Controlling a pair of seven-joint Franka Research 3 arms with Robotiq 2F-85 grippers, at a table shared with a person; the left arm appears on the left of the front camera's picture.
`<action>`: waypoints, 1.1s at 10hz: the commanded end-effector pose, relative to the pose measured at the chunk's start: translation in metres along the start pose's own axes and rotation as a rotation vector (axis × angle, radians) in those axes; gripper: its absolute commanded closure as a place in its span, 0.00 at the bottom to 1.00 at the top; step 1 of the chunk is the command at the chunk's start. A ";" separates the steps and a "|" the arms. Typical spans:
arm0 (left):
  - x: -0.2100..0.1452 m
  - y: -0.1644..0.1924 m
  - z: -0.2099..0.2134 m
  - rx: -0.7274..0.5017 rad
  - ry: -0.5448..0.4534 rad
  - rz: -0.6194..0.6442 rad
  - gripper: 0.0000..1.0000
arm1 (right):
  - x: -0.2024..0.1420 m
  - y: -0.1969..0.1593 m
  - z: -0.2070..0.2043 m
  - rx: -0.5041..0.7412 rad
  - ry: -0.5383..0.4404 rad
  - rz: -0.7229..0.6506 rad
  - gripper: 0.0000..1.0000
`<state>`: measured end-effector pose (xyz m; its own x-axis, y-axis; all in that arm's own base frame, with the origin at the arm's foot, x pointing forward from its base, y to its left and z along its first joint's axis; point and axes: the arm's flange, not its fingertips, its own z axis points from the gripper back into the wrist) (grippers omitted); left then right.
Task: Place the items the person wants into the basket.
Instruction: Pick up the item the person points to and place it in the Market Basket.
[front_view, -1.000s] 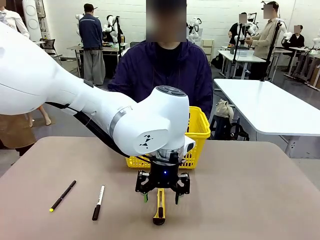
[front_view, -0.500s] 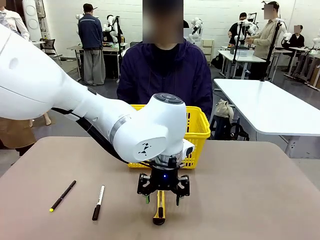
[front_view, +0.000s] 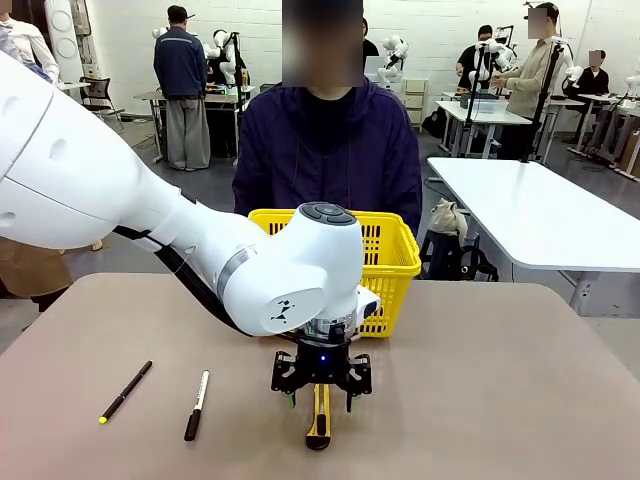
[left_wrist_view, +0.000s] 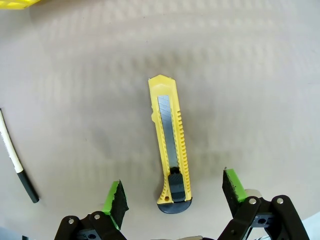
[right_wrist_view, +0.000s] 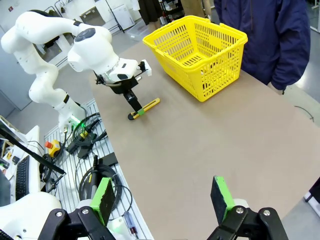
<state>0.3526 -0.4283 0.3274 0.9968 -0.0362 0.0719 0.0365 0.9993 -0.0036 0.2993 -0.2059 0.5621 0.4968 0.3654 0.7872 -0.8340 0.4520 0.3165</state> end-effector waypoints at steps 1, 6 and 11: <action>0.000 -0.006 -0.012 0.000 -0.031 0.029 0.00 | 0.002 -0.001 0.000 0.009 -0.028 0.013 0.00; 0.005 -0.008 -0.021 -0.011 -0.018 0.030 0.00 | 0.002 -0.001 0.000 0.009 -0.028 0.013 0.00; 0.006 -0.007 -0.026 -0.007 -0.016 0.014 0.54 | 0.002 -0.001 0.000 0.009 -0.028 0.013 0.00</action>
<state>0.3579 -0.4304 0.3052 0.9981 -0.0294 0.0535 0.0299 0.9995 -0.0083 0.2993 -0.2059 0.5621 0.4961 0.3658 0.7875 -0.8345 0.4514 0.3160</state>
